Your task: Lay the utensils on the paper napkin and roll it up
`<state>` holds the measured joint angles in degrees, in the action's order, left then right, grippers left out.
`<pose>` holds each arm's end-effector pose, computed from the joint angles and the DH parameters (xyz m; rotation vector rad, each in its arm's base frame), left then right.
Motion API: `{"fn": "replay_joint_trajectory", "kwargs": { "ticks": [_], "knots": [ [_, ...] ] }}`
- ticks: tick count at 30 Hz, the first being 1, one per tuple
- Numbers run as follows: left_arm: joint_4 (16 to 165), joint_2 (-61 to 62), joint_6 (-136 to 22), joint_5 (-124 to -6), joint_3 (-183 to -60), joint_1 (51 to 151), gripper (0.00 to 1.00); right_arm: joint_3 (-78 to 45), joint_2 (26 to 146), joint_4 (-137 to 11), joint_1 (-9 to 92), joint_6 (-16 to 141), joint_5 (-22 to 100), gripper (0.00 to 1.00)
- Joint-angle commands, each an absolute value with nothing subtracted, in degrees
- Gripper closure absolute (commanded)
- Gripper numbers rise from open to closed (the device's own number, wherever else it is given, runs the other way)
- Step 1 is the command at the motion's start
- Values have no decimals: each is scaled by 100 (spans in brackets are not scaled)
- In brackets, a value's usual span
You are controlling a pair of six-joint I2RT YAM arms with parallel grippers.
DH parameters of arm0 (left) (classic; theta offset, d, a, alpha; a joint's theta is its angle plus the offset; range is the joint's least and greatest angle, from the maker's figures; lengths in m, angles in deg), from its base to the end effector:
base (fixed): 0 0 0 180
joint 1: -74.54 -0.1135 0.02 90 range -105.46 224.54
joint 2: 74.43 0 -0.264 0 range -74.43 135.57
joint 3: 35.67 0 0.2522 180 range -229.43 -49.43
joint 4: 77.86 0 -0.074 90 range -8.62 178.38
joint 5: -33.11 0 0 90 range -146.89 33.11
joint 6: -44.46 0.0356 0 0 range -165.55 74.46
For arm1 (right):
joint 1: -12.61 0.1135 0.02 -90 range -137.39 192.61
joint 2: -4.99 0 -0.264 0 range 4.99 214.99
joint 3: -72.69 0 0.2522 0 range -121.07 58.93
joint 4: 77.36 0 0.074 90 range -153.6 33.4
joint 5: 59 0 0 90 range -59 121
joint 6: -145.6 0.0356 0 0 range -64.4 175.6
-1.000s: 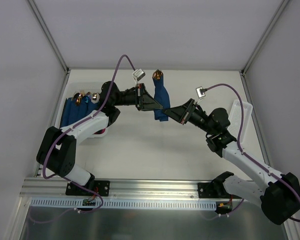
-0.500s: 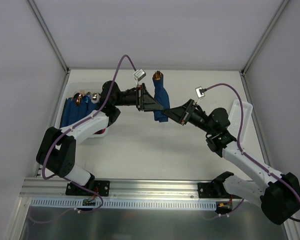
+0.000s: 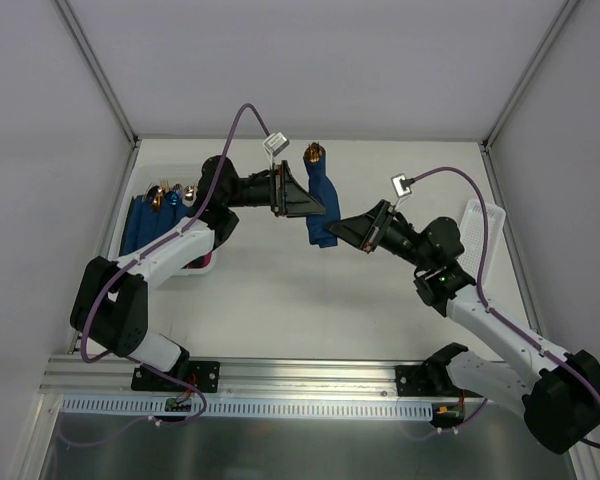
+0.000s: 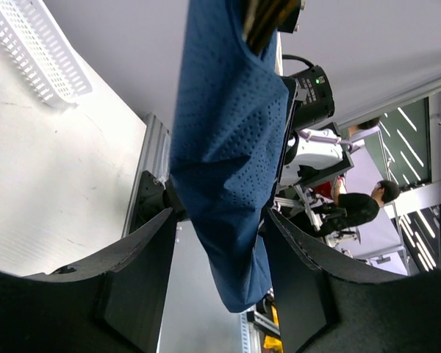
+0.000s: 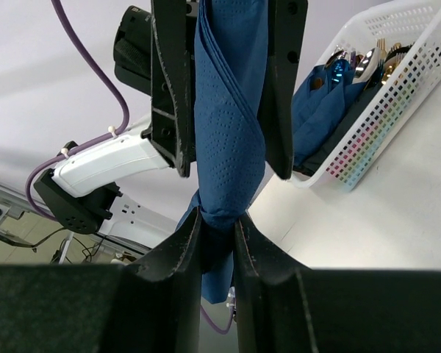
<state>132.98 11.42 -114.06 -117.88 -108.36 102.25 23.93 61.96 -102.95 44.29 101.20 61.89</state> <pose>0.2807 -0.1826 0.3471 0.5654 1.6938 -1.9630 0.1823 0.1340 0.3300 -0.3467 1.4280 1.4656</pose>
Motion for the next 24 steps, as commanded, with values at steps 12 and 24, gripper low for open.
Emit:
{"fn": "replay_joint_trajectory", "kwargs": {
  "ticks": [12,24],
  "knots": [
    [14462,1091,-11946,-11709,-11200,10100,52,2518,6019,-11176,4434,10288,6395,100],
    [14630,1214,-12175,-11612,-11253,10100,66,2509,6300,-11475,4653,10367,6466,100]
  ]
}}
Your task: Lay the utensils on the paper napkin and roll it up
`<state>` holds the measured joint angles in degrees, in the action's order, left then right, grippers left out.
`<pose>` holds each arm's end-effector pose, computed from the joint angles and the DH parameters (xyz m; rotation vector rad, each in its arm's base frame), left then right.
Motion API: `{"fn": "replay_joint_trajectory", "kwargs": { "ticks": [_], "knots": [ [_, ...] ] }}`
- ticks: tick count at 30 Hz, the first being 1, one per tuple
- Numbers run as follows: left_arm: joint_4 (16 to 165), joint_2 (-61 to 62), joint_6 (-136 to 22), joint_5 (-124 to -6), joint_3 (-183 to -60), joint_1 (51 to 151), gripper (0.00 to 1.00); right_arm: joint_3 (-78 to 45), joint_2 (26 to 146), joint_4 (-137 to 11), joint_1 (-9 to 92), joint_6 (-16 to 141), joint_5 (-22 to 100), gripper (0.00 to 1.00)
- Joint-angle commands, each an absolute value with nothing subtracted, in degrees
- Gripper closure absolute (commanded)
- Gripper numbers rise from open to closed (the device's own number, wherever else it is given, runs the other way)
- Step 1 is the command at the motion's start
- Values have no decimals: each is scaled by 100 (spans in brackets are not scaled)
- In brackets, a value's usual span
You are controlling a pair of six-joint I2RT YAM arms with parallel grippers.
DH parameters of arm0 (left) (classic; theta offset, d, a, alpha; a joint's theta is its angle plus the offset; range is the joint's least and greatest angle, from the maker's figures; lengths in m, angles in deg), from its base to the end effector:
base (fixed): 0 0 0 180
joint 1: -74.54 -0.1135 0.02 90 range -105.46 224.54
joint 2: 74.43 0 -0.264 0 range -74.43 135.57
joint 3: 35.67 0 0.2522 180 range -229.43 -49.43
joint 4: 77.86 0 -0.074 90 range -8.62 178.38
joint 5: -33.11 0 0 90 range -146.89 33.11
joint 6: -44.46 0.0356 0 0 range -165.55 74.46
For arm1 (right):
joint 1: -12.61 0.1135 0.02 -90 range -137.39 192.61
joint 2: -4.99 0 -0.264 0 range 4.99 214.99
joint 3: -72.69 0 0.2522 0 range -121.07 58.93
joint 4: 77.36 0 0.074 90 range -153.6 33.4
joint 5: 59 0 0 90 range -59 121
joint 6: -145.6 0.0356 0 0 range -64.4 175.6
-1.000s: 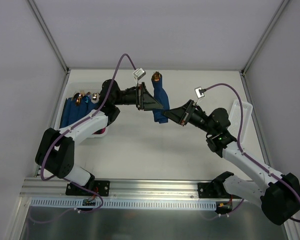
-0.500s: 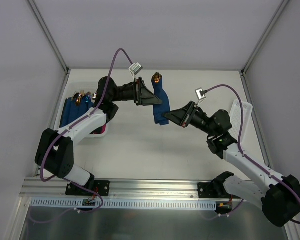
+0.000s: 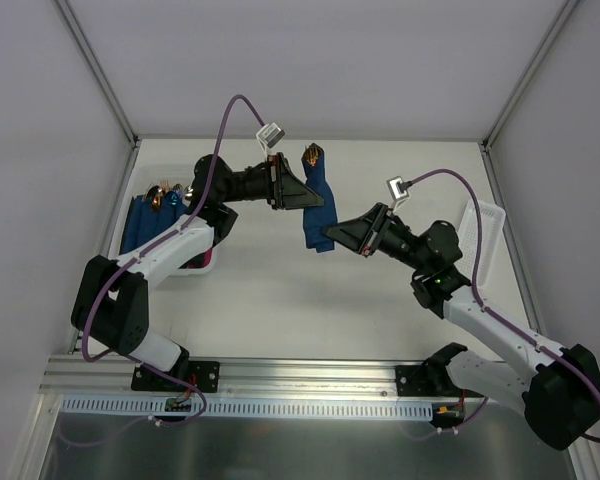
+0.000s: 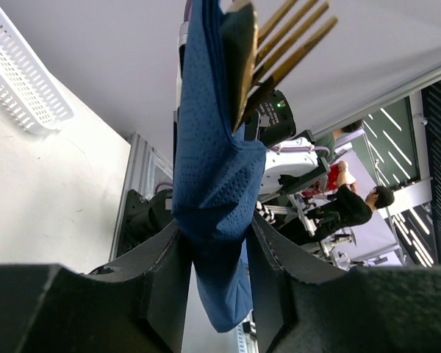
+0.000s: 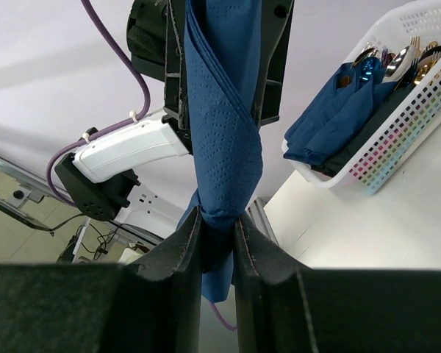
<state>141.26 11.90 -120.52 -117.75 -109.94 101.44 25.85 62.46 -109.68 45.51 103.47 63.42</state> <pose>0.2812 -0.1775 0.3658 0.5725 1.5918 -2.0001 0.1765 0.1369 0.3280 -0.3835 1.3632 1.5313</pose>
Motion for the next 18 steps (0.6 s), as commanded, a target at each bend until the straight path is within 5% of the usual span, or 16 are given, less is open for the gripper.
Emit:
{"fn": "replay_joint_trajectory", "kwargs": {
  "ticks": [1,5,10,13,18],
  "knots": [
    [14621,1214,-12183,-11604,-11262,10109,67,2509,6317,-11484,4688,10376,6466,100],
    [14612,1206,-12183,-11604,-11253,10100,72,2509,6326,-11484,4706,10350,6457,100],
    [14656,1223,-12218,-11604,-11236,10109,97,2465,6335,-11362,4715,10315,6475,100],
    [14612,1206,-12236,-11595,-11227,10109,100,2404,6300,-10889,4706,10122,6413,100],
    [14016,1013,-11719,-11551,-11174,10004,100,1974,5740,-9070,4592,9305,5896,54]
  ]
}}
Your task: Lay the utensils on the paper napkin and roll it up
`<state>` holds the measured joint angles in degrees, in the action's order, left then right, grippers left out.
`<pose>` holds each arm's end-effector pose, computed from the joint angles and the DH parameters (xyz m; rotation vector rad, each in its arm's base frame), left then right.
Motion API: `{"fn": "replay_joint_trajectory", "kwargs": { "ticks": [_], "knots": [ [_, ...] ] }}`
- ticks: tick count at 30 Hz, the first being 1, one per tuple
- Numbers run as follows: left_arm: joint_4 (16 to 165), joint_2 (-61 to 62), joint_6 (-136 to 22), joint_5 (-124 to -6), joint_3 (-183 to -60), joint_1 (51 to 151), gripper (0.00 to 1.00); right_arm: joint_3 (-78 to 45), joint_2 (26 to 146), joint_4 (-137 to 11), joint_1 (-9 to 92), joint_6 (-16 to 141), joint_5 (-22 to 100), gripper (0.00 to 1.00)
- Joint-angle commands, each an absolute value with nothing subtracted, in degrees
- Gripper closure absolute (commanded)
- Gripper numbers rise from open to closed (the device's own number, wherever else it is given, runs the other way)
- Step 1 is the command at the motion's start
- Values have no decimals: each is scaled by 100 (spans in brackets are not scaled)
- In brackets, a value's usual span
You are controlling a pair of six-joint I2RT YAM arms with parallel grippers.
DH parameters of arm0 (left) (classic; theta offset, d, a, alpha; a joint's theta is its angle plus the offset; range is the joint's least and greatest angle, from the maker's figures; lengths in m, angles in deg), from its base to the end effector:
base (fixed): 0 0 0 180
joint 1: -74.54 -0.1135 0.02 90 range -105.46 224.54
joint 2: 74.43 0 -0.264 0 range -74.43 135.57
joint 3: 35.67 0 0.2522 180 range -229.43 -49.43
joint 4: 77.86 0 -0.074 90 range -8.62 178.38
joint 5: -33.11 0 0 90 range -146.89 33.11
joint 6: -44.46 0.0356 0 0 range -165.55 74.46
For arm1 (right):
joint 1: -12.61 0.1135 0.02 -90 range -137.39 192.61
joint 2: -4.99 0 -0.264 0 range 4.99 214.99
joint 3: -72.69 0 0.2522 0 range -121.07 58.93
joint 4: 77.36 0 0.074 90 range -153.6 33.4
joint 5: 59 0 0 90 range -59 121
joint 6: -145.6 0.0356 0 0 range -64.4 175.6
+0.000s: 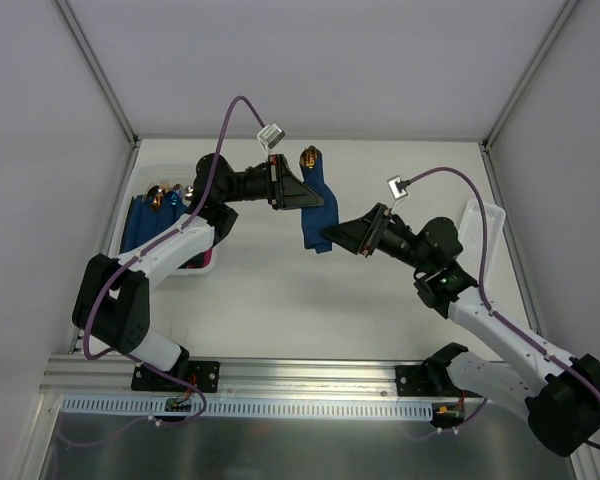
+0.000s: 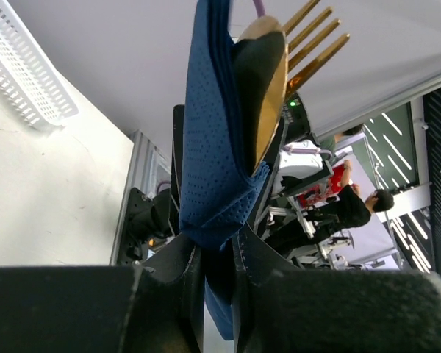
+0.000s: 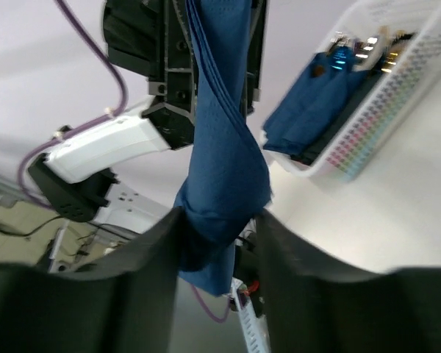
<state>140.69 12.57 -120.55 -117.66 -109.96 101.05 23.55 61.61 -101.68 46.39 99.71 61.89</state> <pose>0.2854 -0.1771 0.3615 0.5504 1.6130 -1.9996 0.1767 0.1402 0.3314 -0.3896 1.4287 1.4737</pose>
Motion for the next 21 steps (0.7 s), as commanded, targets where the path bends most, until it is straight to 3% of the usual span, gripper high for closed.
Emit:
{"fn": "replay_joint_trajectory", "kwargs": {
  "ticks": [1,3,5,9,11,12,15,18,21],
  "knots": [
    [13571,969,-11343,-11542,-11183,9977,100,1904,5590,-8458,4487,9043,5764,49],
    [13112,811,-10938,-11498,-11200,9951,100,1606,5169,-7770,4390,8699,5344,38],
    [12531,697,-10446,-11437,-11227,9959,100,1289,4965,-6627,4372,8112,4965,33],
    [11599,687,-9890,-11323,-11376,9950,100,585,4771,-5377,4381,7583,4113,34],
    [11502,678,-9750,-11279,-11385,9950,100,374,4727,-5183,4407,7520,3988,39],
    [11275,670,-9679,-11235,-11402,9951,100,313,4744,-5139,4433,7450,3900,52],
    [10940,669,-9415,-11103,-11508,9951,100,23,4937,-4998,4766,7336,3515,78],
    [10666,678,-9344,-11024,-11561,9951,100,-373,5385,-4735,5241,7168,3136,85],
    [10657,678,-9424,-11041,-11570,9959,100,-680,5858,-4603,5593,7107,2793,82]
  ]
}}
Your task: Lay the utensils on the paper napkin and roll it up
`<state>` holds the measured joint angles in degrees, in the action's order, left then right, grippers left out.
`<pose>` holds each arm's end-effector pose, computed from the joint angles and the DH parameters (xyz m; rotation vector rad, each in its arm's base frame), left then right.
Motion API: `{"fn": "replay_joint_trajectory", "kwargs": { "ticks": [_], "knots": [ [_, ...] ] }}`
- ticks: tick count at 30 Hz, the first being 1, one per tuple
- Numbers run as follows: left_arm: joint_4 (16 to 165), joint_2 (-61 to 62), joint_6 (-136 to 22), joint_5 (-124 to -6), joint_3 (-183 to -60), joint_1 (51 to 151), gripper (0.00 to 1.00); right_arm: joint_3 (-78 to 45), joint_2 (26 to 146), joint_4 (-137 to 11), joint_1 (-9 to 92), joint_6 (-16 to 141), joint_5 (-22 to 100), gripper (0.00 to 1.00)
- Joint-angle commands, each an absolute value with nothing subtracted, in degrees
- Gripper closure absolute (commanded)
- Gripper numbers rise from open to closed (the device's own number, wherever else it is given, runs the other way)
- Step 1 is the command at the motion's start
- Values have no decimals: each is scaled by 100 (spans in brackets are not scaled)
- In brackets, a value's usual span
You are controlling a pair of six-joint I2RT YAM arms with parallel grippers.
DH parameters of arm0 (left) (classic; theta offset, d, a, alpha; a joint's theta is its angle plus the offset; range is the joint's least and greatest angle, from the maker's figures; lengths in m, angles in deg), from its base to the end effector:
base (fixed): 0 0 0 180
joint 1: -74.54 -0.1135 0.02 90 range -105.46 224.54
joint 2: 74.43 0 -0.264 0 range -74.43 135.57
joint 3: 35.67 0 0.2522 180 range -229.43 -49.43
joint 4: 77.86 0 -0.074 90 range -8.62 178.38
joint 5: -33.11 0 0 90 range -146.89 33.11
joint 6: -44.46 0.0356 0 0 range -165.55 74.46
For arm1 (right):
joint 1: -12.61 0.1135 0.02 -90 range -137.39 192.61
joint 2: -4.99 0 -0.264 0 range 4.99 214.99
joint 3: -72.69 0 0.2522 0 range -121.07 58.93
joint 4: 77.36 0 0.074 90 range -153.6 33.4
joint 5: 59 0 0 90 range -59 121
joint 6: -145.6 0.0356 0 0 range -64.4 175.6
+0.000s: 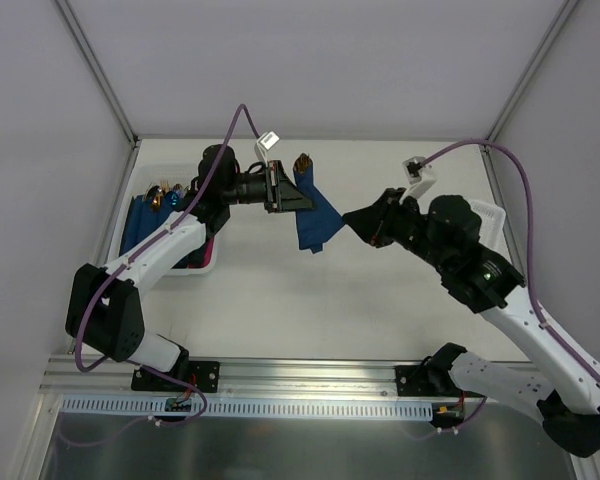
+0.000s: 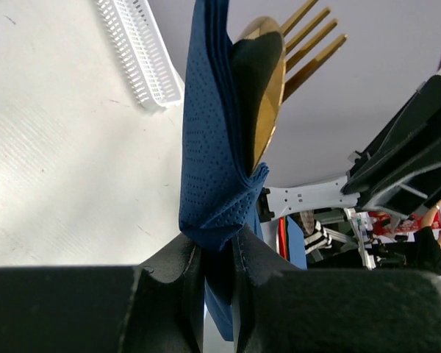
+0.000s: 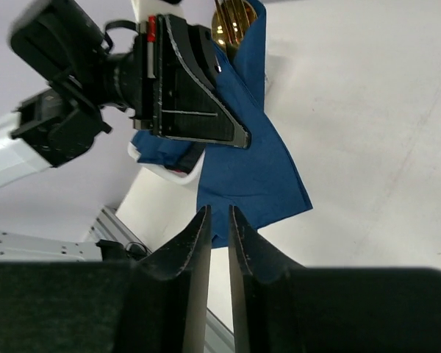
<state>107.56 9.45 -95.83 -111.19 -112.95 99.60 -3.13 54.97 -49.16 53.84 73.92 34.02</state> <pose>0.2932 -0.1690 0.3451 0.4601 1.8375 -1.7005 0.1392 0.1244 0.4211 -0.3749 1.6362 0.8381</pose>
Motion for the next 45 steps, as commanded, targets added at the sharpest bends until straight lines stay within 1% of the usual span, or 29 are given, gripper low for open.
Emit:
{"fn": "replay_joint_trajectory", "kwargs": {
  "ticks": [1,10,11,12,15,21,23,27,32,40,45],
  "knots": [
    [10657,678,-9458,-11050,-11596,9951,100,-742,5974,-4541,5724,7098,2748,82],
    [10762,617,-9634,-11173,-11543,9977,100,-787,6616,-4883,6015,7203,2818,70],
    [10823,608,-9704,-11199,-11517,9986,100,-769,6634,-4901,6016,7212,2827,67],
    [10911,599,-9740,-11217,-11499,9977,100,-752,6651,-4927,6007,7221,2836,61],
    [11183,590,-9924,-11296,-11438,9994,100,-708,6695,-5006,6007,7238,2958,55],
    [11606,599,-10249,-11454,-11341,10038,100,-620,6766,-5208,6016,7265,3038,52],
    [11790,599,-10381,-11481,-11289,10030,100,-567,6766,-5331,6007,7308,3258,52],
    [12203,625,-10654,-11612,-11174,10056,100,-488,6722,-5367,6007,7344,3161,47],
    [12388,652,-10829,-11674,-11113,10100,100,-391,6608,-5542,5989,7317,3231,46],
    [13276,810,-11471,-11779,-11007,10109,100,-163,6529,-5841,5866,7449,3635,47],
    [13820,845,-11831,-11797,-10928,10109,100,223,6362,-6446,5577,7800,4109,48]
  ]
}}
